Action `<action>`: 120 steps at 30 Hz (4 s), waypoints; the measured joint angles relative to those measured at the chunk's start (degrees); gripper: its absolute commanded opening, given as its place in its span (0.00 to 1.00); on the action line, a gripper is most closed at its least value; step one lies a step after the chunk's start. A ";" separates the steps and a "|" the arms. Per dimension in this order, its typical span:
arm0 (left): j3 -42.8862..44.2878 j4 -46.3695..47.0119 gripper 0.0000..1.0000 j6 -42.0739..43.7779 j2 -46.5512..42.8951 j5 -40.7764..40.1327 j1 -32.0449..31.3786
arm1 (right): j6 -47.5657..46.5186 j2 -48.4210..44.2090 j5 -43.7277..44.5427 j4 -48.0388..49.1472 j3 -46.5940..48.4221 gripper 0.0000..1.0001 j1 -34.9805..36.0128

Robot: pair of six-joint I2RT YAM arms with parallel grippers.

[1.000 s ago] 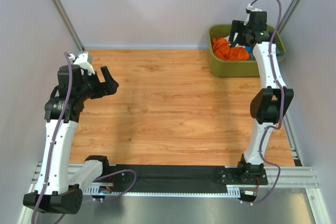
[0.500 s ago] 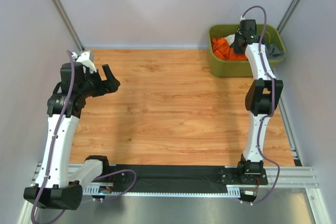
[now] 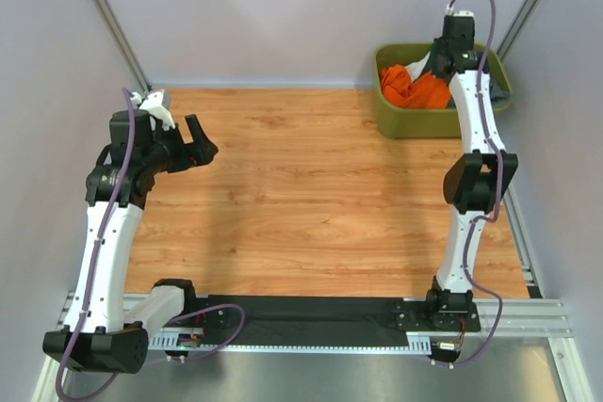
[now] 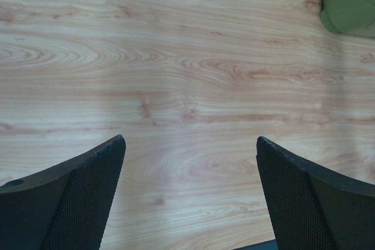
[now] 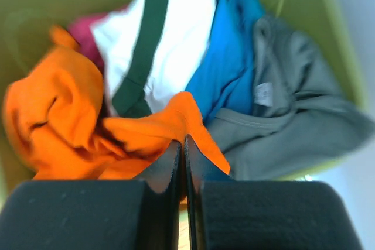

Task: Fold and stack the t-shirts
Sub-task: Grab the tshirt from the pile, then move the tshirt to the center of the board, then flatten the tshirt out

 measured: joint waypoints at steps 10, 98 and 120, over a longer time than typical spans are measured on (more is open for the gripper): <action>1.64 2.78 0.99 0.33 0.37 5.55 -0.04 | 1.40 -25.92 -3.08 12.70 4.76 0.00 1.90; 15.58 0.00 0.00 6.82 53.48 -17.38 -32.59 | 51.06 -72.32 -13.44 -1.29 -104.98 0.83 30.34; -7.87 -12.39 0.00 -19.37 20.94 -35.89 -31.39 | 49.77 -60.06 -14.88 7.34 -104.85 0.13 31.63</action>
